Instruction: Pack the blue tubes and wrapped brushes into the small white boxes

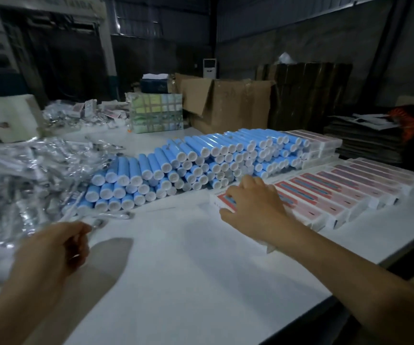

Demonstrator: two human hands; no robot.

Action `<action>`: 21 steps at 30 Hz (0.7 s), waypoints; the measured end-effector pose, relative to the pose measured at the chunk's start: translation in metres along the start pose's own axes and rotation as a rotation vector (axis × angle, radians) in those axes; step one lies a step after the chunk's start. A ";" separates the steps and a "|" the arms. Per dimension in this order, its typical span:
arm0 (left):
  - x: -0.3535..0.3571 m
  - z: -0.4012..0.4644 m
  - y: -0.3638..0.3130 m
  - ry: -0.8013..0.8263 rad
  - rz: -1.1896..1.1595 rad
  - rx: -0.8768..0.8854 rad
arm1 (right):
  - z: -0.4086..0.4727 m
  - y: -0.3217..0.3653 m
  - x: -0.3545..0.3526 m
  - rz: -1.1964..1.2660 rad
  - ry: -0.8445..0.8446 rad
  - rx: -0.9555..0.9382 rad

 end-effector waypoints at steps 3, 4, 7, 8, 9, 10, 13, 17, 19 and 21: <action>0.018 -0.021 -0.008 -0.032 0.008 0.097 | 0.011 0.041 -0.009 0.253 -0.226 -0.147; 0.020 -0.024 -0.009 -0.025 0.003 0.117 | 0.015 0.056 -0.010 0.315 -0.258 -0.191; 0.024 -0.033 -0.014 -0.085 0.055 0.099 | 0.029 0.104 -0.001 0.420 -0.244 -0.308; 0.025 -0.035 -0.014 -0.095 0.056 0.080 | 0.033 0.118 0.004 0.437 -0.229 -0.325; 0.026 -0.036 -0.014 -0.100 0.060 0.068 | 0.036 0.129 0.011 0.455 -0.205 -0.323; 0.025 -0.038 -0.014 -0.104 0.071 0.067 | 0.039 0.138 0.019 0.476 -0.175 -0.317; 0.022 -0.039 -0.014 -0.078 0.104 0.062 | 0.043 0.153 0.041 0.495 -0.065 -0.320; 0.020 -0.036 -0.014 -0.066 0.105 0.049 | 0.043 0.157 0.047 0.449 0.004 -0.383; 0.020 -0.039 -0.014 -0.060 0.113 0.043 | 0.041 0.155 0.048 0.437 0.000 -0.396; 0.016 -0.041 -0.019 -0.060 0.111 0.042 | 0.042 0.152 0.049 0.462 -0.004 -0.379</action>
Point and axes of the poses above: each hand's wrist, its own z-axis towards the middle knuckle, its own x-axis out of the palm, y = z × x, the point moved 1 cm from there along z, towards the middle knuckle, and after that the axes turned 10 degrees about -x, right-handed, at the moved point
